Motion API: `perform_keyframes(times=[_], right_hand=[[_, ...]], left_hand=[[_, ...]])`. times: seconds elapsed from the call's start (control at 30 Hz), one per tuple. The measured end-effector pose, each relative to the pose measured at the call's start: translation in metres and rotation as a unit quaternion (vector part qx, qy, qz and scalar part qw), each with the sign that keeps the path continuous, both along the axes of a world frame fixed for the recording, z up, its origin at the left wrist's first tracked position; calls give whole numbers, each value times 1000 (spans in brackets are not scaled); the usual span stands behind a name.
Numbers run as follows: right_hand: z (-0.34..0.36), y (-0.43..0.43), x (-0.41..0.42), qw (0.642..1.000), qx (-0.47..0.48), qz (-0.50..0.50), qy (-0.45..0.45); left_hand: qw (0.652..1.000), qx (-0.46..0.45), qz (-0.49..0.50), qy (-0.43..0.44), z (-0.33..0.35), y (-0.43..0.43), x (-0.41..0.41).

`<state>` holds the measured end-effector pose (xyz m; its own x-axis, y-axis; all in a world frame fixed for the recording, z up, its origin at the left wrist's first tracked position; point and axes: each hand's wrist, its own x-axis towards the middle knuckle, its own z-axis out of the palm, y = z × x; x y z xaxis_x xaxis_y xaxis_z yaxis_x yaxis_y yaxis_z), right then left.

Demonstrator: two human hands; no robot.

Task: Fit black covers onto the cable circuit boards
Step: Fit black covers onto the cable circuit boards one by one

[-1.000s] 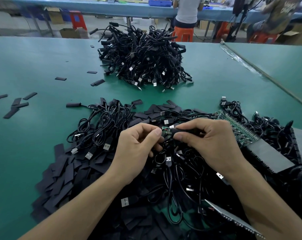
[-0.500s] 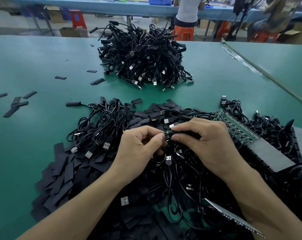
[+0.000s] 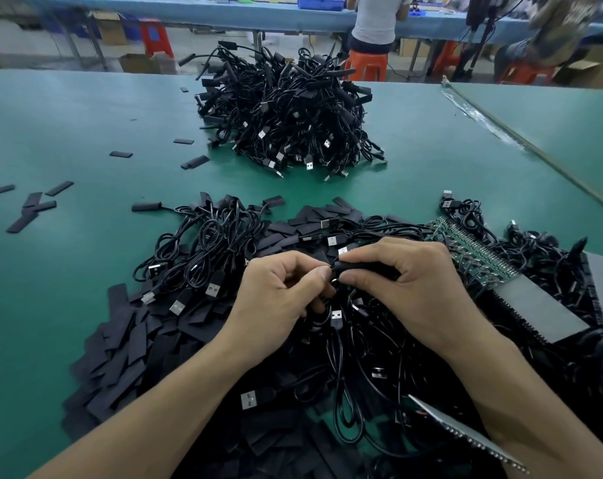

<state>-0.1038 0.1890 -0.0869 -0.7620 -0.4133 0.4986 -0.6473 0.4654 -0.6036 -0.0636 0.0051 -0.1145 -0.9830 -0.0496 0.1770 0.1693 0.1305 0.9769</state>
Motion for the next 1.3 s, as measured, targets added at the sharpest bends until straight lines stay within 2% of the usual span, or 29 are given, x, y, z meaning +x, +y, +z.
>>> perform_keyframes(times=[0.23, 0.77, 0.93, 1.03, 1.17, 1.3], right_hand=[[-6, 1, -5, 980, -144, -102, -87], [-9, -7, -1, 985, -115, -73, -105], [-6, -9, -2, 970, -197, -63, -126], [1, -8, -1, 948, -274, -56, -152], [8, -5, 0, 924, -341, -66, -159], [9, -4, 0, 930, -313, -101, -166]], left_hand=[[998, 50, 29, 2, 0, 1, -2], [999, 37, 36, 3, -4, 1, -4], [999, 30, 33, 30, -4, 3, -2], [996, -6, 49, 80, -3, 6, 0], [976, -142, 67, 149, 2, 11, 3], [977, -123, 108, 140, 29, 0, 0]])
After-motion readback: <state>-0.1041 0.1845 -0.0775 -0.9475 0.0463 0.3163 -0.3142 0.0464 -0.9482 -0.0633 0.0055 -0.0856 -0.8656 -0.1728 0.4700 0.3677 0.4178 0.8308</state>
